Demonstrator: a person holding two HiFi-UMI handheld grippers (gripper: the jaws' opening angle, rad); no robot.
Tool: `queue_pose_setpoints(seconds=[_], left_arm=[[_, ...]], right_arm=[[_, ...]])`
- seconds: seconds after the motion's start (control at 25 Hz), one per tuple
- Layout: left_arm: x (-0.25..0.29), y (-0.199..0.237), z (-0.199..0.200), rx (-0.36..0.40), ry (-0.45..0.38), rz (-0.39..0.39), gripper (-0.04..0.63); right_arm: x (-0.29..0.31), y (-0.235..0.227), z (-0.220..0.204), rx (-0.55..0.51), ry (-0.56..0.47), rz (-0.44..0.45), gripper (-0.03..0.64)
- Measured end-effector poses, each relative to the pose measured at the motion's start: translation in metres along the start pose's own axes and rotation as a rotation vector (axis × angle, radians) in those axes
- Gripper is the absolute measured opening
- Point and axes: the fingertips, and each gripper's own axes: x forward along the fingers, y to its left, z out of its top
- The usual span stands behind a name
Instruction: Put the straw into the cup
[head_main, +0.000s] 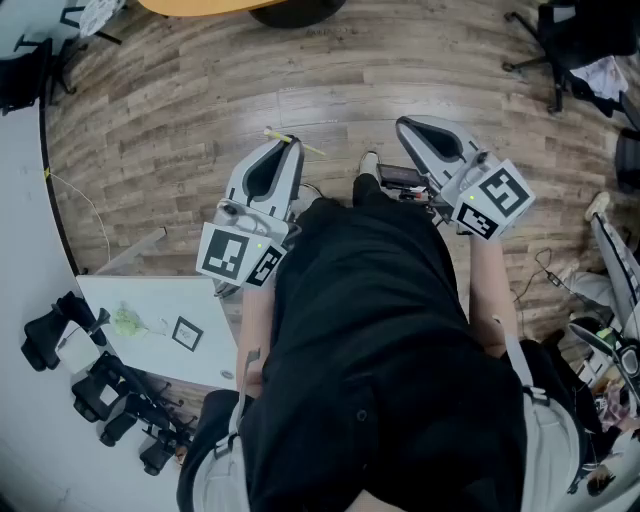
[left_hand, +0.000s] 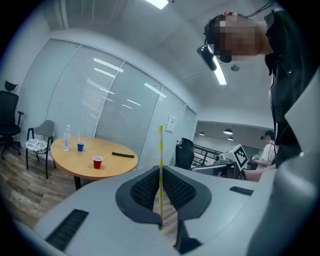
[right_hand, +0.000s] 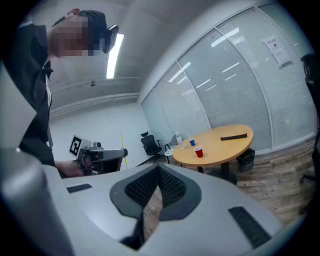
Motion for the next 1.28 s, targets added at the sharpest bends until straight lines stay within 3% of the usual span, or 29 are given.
queue_pose_setpoints(seconds=[1.0,1.28], left_arm=[[0.026,-0.028,-0.011,-0.027,-0.017,0.071,0.034],[0.019,-0.013,-0.008,-0.025,-0.008,0.092,0.034]], right_arm=[[-0.035,-0.036,-0.015,0.075,0.036,-0.035,0.018],[-0.032,-0.036,-0.019,0.112,0.027,-0.052,0.018]])
